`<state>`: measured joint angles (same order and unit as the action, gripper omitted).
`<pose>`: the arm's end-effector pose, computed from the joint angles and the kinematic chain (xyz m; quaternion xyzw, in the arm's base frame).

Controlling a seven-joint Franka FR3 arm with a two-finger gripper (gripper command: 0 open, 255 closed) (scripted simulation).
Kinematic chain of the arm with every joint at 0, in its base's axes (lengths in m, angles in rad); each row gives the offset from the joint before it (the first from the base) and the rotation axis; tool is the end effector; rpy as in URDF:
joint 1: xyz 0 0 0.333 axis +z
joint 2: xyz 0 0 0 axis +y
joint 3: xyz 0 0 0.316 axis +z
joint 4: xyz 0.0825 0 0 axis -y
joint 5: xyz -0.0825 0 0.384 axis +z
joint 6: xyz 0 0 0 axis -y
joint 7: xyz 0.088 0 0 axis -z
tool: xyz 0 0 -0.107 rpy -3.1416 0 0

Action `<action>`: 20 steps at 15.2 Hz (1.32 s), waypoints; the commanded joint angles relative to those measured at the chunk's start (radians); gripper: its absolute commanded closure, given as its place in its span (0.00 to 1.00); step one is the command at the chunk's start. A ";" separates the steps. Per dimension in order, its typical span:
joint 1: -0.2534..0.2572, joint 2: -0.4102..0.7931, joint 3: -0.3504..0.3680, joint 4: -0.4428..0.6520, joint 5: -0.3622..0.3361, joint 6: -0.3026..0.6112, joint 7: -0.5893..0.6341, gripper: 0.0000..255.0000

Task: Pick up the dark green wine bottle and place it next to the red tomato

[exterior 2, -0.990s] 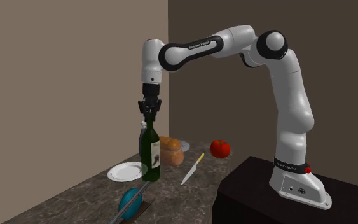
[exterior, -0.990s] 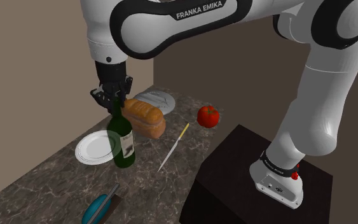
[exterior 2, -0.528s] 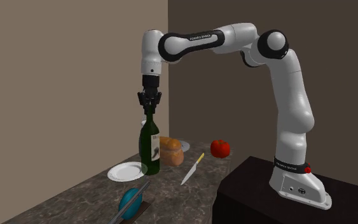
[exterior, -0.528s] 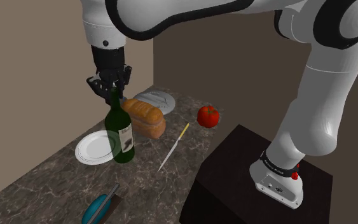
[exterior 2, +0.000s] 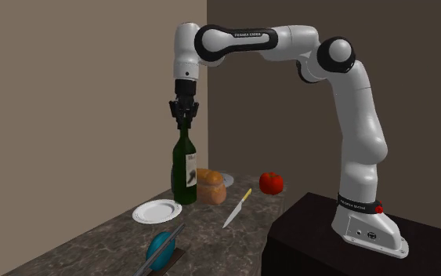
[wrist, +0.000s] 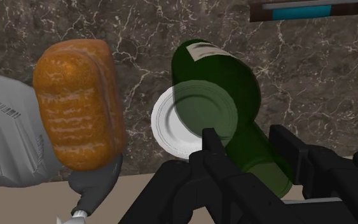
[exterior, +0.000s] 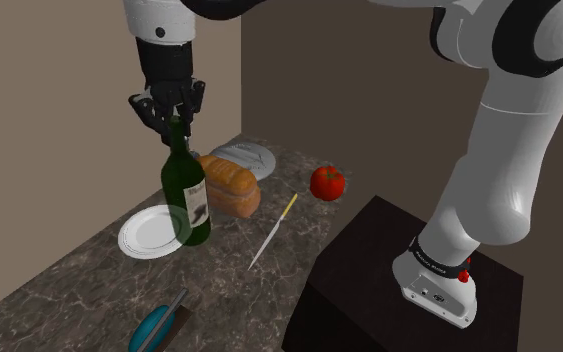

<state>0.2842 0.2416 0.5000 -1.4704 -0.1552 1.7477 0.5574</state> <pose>0.4817 0.4128 0.5601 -0.9925 -0.1162 -0.0376 0.0049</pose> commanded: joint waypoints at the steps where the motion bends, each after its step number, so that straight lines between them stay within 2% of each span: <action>1: 0.004 0.005 0.001 0.034 -0.002 -0.029 0.001 1.00; 13: 0.042 0.064 0.005 0.276 -0.031 -0.218 0.003 1.00; 20: -0.086 -0.169 -0.029 0.106 0.091 -0.249 -0.130 1.00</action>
<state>0.2176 0.1146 0.4790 -1.3382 -0.0862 1.5088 0.4514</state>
